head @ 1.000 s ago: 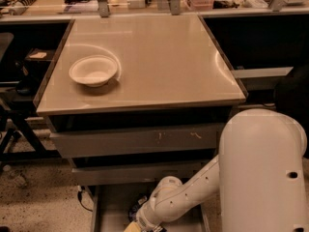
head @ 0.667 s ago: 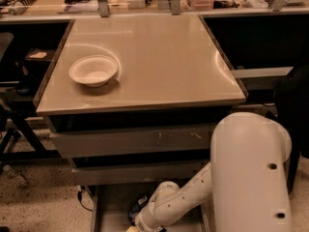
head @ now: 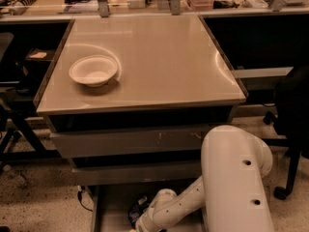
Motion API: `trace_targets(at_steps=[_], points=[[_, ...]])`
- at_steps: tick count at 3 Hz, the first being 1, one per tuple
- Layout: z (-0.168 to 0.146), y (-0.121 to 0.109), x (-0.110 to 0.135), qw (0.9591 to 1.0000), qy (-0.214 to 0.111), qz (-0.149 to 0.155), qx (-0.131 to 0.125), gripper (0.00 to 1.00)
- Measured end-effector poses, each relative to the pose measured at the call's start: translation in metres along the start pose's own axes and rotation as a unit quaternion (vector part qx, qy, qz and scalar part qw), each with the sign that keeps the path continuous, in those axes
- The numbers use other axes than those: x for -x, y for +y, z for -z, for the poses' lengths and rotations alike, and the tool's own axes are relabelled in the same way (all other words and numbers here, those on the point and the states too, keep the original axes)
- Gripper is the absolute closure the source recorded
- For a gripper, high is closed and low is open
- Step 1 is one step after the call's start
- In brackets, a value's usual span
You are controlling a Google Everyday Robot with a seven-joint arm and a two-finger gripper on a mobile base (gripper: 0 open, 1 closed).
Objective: Pick blue chip bag from bottom drawer and place on counter
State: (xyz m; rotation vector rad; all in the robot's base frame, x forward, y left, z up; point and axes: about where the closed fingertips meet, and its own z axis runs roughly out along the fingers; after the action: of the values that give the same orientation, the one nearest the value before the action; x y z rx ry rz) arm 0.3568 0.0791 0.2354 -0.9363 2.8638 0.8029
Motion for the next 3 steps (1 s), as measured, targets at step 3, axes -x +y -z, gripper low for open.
trace_targets(at_steps=[3], points=[[-0.016, -0.052, 0.031, 0.9984, -0.045, -0.014, -0.032, 0.00]])
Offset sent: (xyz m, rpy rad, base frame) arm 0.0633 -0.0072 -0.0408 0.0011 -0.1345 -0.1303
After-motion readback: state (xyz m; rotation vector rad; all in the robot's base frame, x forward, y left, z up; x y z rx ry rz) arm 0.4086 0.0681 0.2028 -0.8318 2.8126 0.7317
